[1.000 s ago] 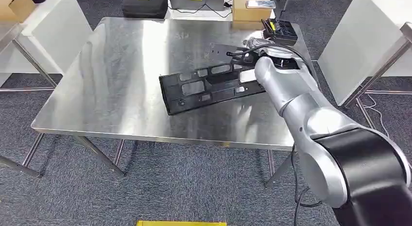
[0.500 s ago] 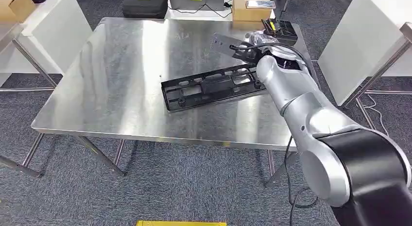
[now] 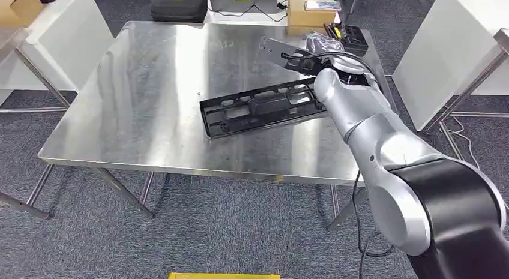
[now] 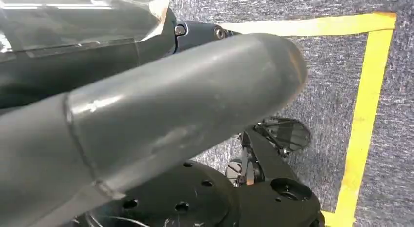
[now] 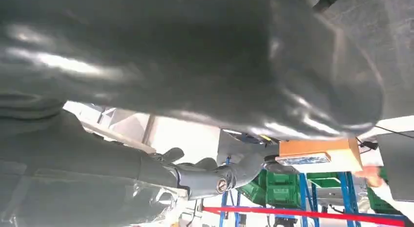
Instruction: Take the parts from the cabinet and place them on the table.
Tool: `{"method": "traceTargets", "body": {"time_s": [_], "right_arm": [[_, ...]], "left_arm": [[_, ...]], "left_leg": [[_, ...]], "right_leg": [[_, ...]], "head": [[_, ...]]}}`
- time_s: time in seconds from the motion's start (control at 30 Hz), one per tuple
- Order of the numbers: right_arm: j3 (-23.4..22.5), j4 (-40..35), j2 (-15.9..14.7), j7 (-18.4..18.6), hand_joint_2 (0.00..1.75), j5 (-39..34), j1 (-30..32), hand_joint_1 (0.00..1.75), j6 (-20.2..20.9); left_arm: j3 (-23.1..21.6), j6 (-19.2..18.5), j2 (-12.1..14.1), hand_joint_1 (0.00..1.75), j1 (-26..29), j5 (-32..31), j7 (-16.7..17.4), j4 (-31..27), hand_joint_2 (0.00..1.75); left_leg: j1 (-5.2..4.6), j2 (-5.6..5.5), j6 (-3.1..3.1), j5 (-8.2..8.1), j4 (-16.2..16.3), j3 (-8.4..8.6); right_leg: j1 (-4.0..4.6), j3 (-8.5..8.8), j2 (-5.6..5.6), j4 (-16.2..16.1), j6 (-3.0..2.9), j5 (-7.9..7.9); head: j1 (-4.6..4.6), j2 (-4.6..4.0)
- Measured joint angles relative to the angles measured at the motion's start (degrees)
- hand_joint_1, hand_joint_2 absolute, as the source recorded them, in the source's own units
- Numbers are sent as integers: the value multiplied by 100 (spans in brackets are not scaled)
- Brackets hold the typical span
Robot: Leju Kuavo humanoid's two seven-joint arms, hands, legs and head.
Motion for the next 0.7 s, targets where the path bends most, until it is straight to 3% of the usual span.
{"method": "traceTargets", "body": {"time_s": [0.07, 0.1, 0.13, 0.2, 0.23, 0.27, 0.3, 0.33, 0.4, 0.43, 0.47, 0.57, 0.6, 0.63, 0.7], "right_arm": [[-9, -2, 7, -4, 0, 4, -16, 0, -4], [-20, -7, 2, -11, 0, 11, -24, 0, -9], [-28, -7, -4, -20, 0, 13, -43, 0, -18], [-28, -7, -11, -22, 0, 17, -63, 0, -33], [-31, -4, -17, -24, 0, 20, -40, 0, -33], [-35, 0, -26, -26, 0, 31, -9, 0, -35], [-37, 0, -33, -26, 0, 37, 11, 0, -35], [-44, 0, -33, -28, 0, 42, 16, 0, -37], [-48, 0, -33, -35, 0, 50, -8, 0, -42], [-55, 0, -43, -37, 0, 59, -27, 0, -48], [-61, 0, -37, -44, 0, 70, -25, 0, -57], [-74, 0, -39, -44, 0, 85, -25, 0, -63], [-74, 0, -37, -46, 0, 90, -34, 0, -63], [-74, 0, -33, -46, 0, 96, -42, 0, -63], [-74, 0, -30, -48, 0, 103, -53, 0, -66]], "left_arm": [[7, -18, -7, 0, 0, -2, -20, 0, 0], [13, -31, -18, 0, 0, -2, -26, -2, 0], [22, -33, -33, 0, 0, -2, -33, -2, 0], [31, -42, -37, 0, -5, -2, -46, -2, 0], [33, -76, -39, 0, -7, -2, -59, -2, 0], [39, -83, -39, 0, -6, -2, -66, -2, 0], [44, -92, -46, 0, -2, -2, -77, -2, 0], [50, -105, -55, 0, 1, -9, -83, -2, 0], [68, -133, -66, 0, -1, -9, -105, -2, 0], [83, -133, -57, 0, -1, -9, -120, -2, 0], [85, -136, -61, 0, -8, -9, -125, -2, 0], [87, -136, -57, 0, -11, -11, -138, -2, 0], [88, -136, -55, 0, -5, -13, -142, -2, 0], [88, -138, -52, 0, -5, -26, -149, -2, 0], [88, -147, -52, 0, -5, -31, -160, -2, 0]], "left_leg": [[-8, 0, 46, 20, -39, 18], [77, 21, 83, 93, -159, 102], [45, 46, 111, 134, -193, 133], [47, 58, 127, 145, -189, 131], [47, 60, 127, 145, -188, 124], [49, 60, 124, 147, -185, 116], [54, 58, 116, 152, -185, 116], [62, 55, 105, 156, -177, 112], [96, 54, 51, 141, -121, 85], [88, 59, -4, 122, -75, 37], [84, 40, -53, 134, -65, 4], [97, 15, -137, 168, -9, -39], [138, 17, -169, 136, 17, -76], [144, 46, -188, -52, 149, -137], [145, 67, -226, -670, 982, -448]], "right_leg": [[6, 22, 1, -38, 41, 20], [34, -22, -3, 24, 56, -18], [33, -75, -9, 185, 40, -138], [15, -420, -11, 977, -29, -557], [3, -613, -11, 1418, -33, -729], [-4, -747, -13, 1760, 5, -814], [-28, -714, -13, 1748, 57, -771], [-50, -525, -16, 1446, 131, -626], [-116, 63, -33, 387, 270, -276], [-125, 253, -29, 33, 263, -299], [-28, 260, 50, 196, 205, -180], [-54, 172, 51, 146, 106, -201], [-98, 143, 43, 114, 29, -155], [-87, 117, 35, 115, -35, -119], [-64, 22, 20, 116, -144, -52]], "head": [[-7, 0], [11, 0], [20, 0], [22, 0], [20, 0], [33, 0], [31, 0], [35, 0], [33, 0], [57, 0], [50, 0], [26, 0], [31, 0], [20, 0], [-9, 0]]}}
